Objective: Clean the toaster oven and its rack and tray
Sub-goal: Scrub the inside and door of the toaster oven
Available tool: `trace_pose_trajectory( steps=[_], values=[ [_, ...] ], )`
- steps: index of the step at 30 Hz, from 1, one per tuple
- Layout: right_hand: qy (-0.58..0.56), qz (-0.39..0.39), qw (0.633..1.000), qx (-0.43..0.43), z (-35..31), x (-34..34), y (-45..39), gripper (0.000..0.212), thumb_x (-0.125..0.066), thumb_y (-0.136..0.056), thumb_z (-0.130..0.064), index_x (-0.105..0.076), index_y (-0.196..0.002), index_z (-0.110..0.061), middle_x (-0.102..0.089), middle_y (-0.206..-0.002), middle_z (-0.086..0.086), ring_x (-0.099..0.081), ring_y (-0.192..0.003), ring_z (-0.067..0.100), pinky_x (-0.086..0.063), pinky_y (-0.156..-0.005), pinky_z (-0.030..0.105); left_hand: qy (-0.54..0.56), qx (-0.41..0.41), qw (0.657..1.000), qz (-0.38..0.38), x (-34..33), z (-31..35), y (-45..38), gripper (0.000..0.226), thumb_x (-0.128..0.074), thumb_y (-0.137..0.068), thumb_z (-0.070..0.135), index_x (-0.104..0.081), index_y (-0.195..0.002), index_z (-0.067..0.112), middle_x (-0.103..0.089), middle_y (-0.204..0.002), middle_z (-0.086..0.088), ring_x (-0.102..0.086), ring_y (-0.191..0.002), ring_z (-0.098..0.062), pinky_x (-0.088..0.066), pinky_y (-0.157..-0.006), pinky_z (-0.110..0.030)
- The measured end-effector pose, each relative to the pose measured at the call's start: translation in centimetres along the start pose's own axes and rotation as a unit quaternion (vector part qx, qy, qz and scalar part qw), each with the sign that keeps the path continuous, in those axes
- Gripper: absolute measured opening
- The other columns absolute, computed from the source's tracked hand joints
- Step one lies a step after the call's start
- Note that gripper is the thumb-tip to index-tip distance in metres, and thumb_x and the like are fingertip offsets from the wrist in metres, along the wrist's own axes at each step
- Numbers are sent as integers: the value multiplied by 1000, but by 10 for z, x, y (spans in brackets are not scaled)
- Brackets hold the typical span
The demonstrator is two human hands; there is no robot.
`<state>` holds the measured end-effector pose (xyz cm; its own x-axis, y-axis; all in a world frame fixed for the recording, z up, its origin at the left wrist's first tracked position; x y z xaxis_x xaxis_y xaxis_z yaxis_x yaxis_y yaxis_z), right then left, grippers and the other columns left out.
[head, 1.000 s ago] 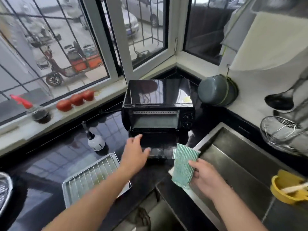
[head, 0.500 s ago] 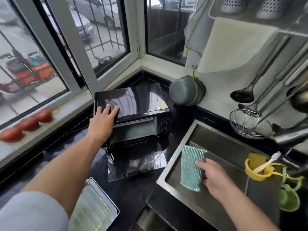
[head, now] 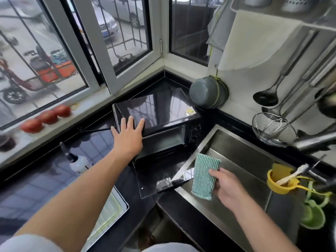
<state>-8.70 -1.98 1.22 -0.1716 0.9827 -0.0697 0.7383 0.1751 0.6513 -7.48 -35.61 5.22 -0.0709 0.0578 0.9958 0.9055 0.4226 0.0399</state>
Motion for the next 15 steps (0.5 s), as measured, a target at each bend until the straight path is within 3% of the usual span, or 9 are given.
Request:
trace_pose_trajectory(
  steps=[2,4,5,6,7,8,9,12,15],
  values=[
    [0,-29,1000,3,1,-6,1,19,-54,-99,-5,-66,-113,-3,-72,-111,17,-66,-104,35,-52,-95,54,70,-16,993,95,8,23,34,76,-65,-93,30,-30,-161,24,-20,-166,-19,-14,-154,-41,-18,-124,-56],
    [10,-77,997,9,0,-14,3,20,-56,-98,-7,-67,-114,-5,-73,-110,16,-68,-99,32,-56,-83,46,307,13,947,94,-2,52,87,61,-67,-96,32,-48,-152,19,-46,-153,-10,-39,-144,-27,-30,-120,-40],
    [15,-106,994,11,0,-20,5,20,-56,-98,-7,-67,-115,-5,-73,-109,16,-69,-95,29,-56,-78,42,475,66,878,-4,-14,67,112,54,-66,-98,35,-54,-148,20,-58,-143,-2,-52,-134,-19,-39,-115,-34],
    [14,-139,990,14,0,-26,7,20,-56,-98,-7,-67,-115,-6,-73,-108,16,-70,-91,27,-57,-75,40,615,118,769,-131,-25,86,137,47,-63,-101,39,-58,-144,22,-67,-133,3,-62,-124,-15,-46,-110,-34],
    [9,-172,985,16,0,-34,10,21,-54,-98,-5,-67,-115,-6,-73,-108,16,-72,-89,26,-58,-72,39,705,154,654,-227,-36,102,157,41,-60,-103,41,-62,-139,22,-73,-126,3,-68,-117,-18,-52,-107,-39],
    [4,-201,979,20,1,-41,14,22,-53,-98,-3,-66,-116,-7,-73,-108,15,-73,-88,26,-59,-69,38,750,167,575,-280,-41,111,171,36,-57,-105,39,-65,-134,20,-75,-122,-2,-72,-113,-23,-55,-103,-43],
    [5,-218,976,28,3,-48,17,23,-53,-98,0,-65,-116,-7,-73,-108,14,-73,-89,25,-59,-68,35,770,170,537,-298,-43,112,179,32,-55,-107,34,-67,-130,16,-76,-120,-6,-73,-109,-26,-58,-96,-43],
    [93,-210,965,129,10,-57,19,31,-54,-93,11,-64,-113,-9,-74,-104,9,-72,-95,23,-59,-73,31,789,230,495,-283,-48,99,187,24,-50,-108,17,-67,-121,6,-77,-108,-14,-76,-90,-22,-61,-74,-32],
    [280,-206,879,326,11,-69,19,47,-53,-77,22,-68,-92,-20,-70,-100,2,-67,-99,18,-54,-86,30,807,302,429,-270,-54,80,180,28,-46,-107,11,-67,-121,-2,-77,-106,-21,-78,-86,-27,-63,-68,-33]
  ],
)
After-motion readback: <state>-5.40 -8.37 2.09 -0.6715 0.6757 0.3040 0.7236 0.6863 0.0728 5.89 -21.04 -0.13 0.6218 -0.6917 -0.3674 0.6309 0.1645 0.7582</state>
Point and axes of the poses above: each hand's wrist, its own y-axis away from the middle knuckle, its own x-axis out of the back of the hand, z = x × y, the point moved 5 cm from there along -y, towards the middle knuckle
